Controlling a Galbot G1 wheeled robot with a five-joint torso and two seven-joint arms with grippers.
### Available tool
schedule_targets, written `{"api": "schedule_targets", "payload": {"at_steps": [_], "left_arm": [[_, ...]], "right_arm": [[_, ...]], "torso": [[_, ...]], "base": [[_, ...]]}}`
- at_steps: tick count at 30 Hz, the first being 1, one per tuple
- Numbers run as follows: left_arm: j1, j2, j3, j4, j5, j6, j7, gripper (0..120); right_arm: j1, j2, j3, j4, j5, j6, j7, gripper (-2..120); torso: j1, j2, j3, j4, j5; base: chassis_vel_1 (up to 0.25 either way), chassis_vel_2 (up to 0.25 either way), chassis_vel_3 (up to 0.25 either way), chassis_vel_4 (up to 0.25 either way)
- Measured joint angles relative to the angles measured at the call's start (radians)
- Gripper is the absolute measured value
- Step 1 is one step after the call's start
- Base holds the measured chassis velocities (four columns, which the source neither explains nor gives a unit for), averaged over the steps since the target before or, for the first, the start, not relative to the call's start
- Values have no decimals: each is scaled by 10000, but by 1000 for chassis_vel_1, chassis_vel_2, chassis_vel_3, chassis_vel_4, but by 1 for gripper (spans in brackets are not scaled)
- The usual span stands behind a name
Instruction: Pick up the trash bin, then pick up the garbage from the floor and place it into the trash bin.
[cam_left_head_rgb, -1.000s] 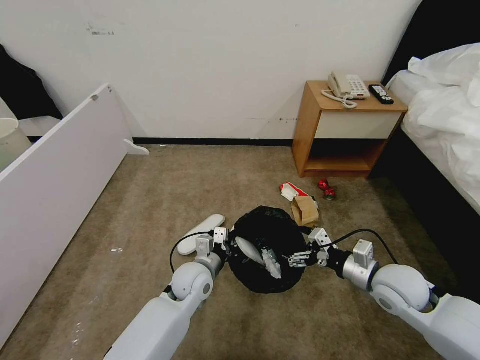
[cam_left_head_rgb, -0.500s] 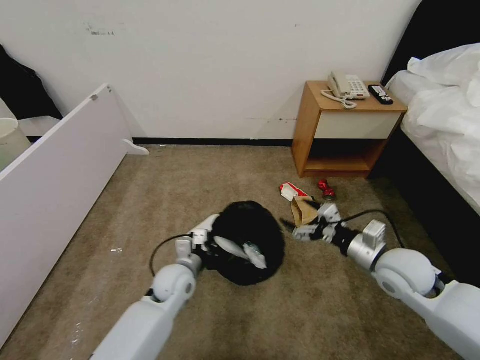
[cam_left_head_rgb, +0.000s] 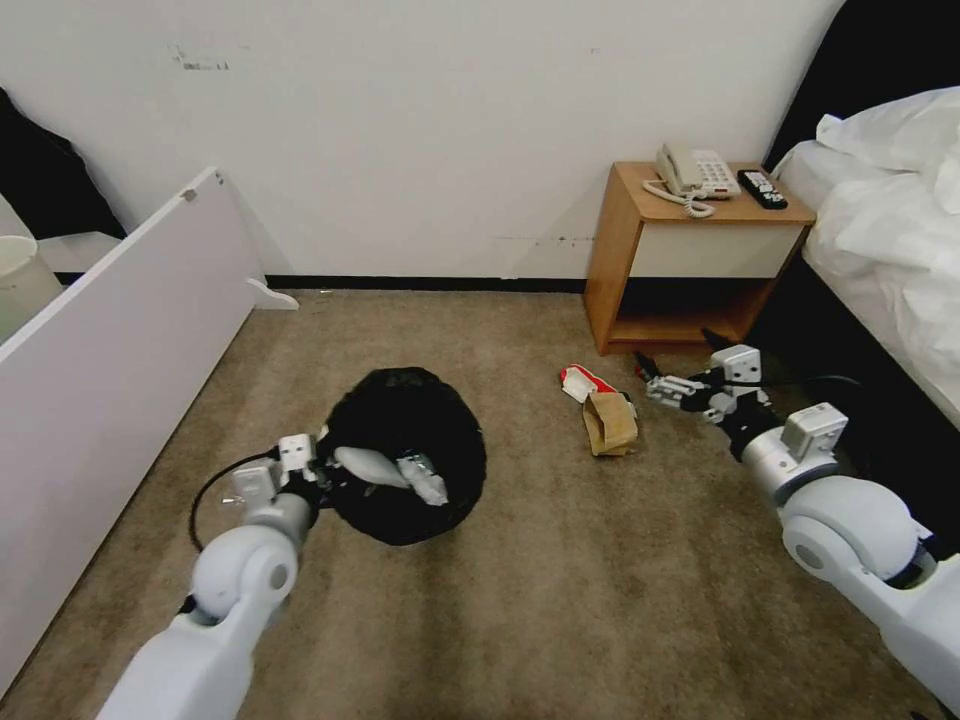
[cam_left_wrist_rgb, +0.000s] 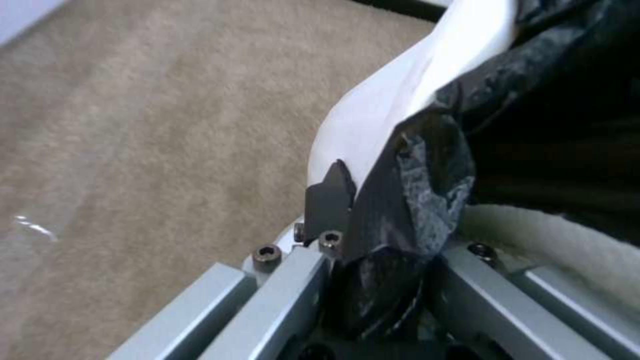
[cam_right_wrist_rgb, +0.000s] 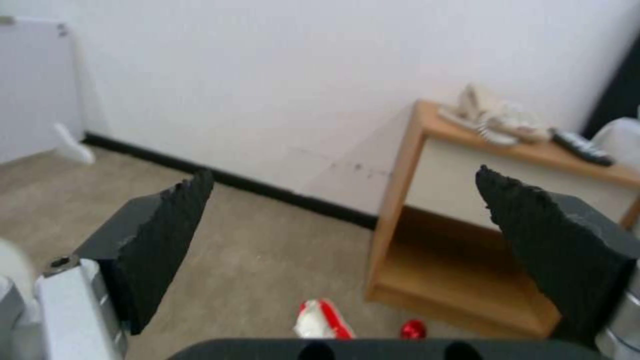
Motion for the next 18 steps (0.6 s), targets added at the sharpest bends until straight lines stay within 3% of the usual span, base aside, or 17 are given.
{"api": "schedule_targets", "payload": {"at_steps": [2, 5, 8, 13, 18], "left_arm": [[550, -63, -402, -493, 35, 51, -33, 0], [902, -127, -603, -808, 92, 108, -34, 0], [1900, -416, -1149, -1693, 672, 148, 169, 0], [2388, -633, -1353, -2233, 1174, 151, 408, 0], [3057, -995, -1725, -3126, 2245, 242, 719, 0]], "right_arm": [[-37, 225, 239, 146, -139, -87, 47, 100], [-61, 376, 375, 232, -248, -151, 54, 100], [-400, 1140, 907, 433, -893, -304, 77, 100], [-789, 1806, 1300, 593, -1291, -441, 181, 100], [-2064, 3352, 2398, 1028, -2531, -659, -136, 100]], "torso": [[0, 1, 0, -1, 2], [0, 1, 0, 0, 1], [0, 1, -1, 2, 3], [0, 1, -1, 1, 1], [-1, 3, -2, 0, 3]], "base": [[0, 0, 0, 0], [0, 0, 0, 0], [0, 0, 0, 0], [0, 0, 0, 0], [0, 0, 0, 0]]}}
